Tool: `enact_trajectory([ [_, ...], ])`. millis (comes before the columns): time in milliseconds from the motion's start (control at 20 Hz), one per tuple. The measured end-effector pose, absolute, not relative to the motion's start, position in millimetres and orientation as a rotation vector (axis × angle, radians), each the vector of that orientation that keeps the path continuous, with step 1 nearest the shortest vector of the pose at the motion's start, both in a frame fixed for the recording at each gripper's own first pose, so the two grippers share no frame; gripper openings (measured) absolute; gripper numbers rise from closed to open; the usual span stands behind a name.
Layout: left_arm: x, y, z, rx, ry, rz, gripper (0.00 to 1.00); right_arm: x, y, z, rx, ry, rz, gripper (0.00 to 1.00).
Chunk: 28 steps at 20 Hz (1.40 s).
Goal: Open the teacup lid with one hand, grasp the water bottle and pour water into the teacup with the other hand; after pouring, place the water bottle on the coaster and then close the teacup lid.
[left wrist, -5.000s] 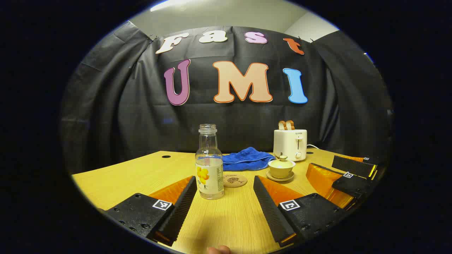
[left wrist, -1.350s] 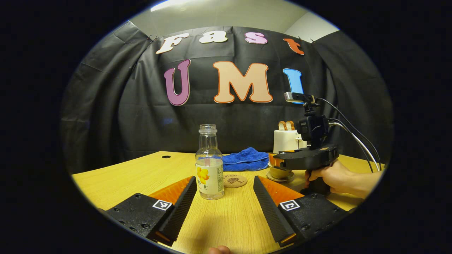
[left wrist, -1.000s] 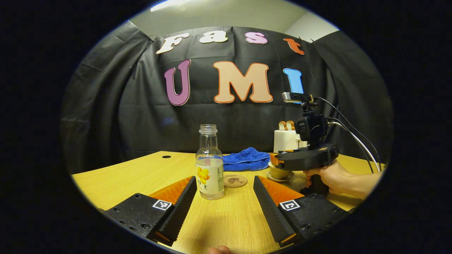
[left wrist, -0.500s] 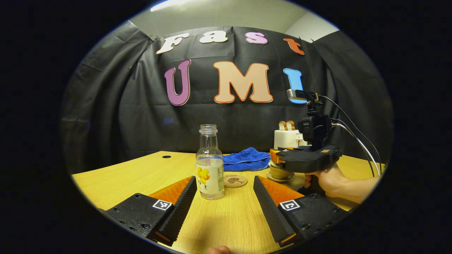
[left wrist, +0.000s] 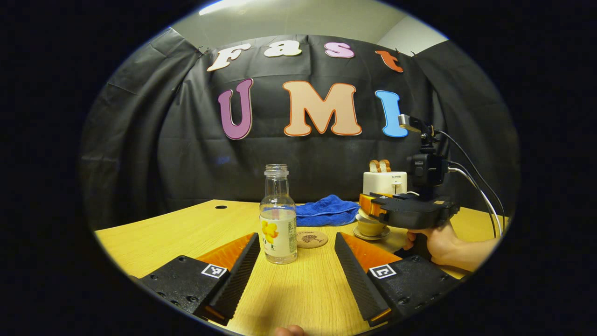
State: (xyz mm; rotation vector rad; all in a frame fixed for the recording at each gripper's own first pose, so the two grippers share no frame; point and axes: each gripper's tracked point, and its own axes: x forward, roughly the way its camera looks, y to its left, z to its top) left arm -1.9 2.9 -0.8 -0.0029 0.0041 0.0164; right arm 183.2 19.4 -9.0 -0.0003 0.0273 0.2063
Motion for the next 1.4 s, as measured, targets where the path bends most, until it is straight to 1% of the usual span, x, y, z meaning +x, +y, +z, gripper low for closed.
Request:
enact_trajectory([
  [250, -4, 5, -1, -0.003, 0.004, 0.022, 0.94, 148, 16, -6, -0.001, 0.026, 0.232, 0.29],
  [450, -4, 7, -1, -0.002, 0.005, 0.029, 0.95, 111, 2, -3, -0.002, 0.023, 0.219, 0.29],
  [900, -5, 15, -1, -0.001, 0.009, 0.066, 0.95, 21, -23, 2, 0.002, 0.019, 0.244, 0.29],
  [1050, -3, 21, -1, 0.001, 0.008, 0.101, 0.94, 7, -26, 4, 0.002, 0.018, 0.243, 0.29],
  [1150, 4, 23, -2, 0.002, 0.009, 0.102, 0.94, 2, -26, 4, 0.002, 0.017, 0.244, 0.29],
  [1400, 38, 35, -3, 0.003, 0.013, 0.128, 0.94, 1, -27, 4, 0.002, 0.019, 0.244, 0.29],
])
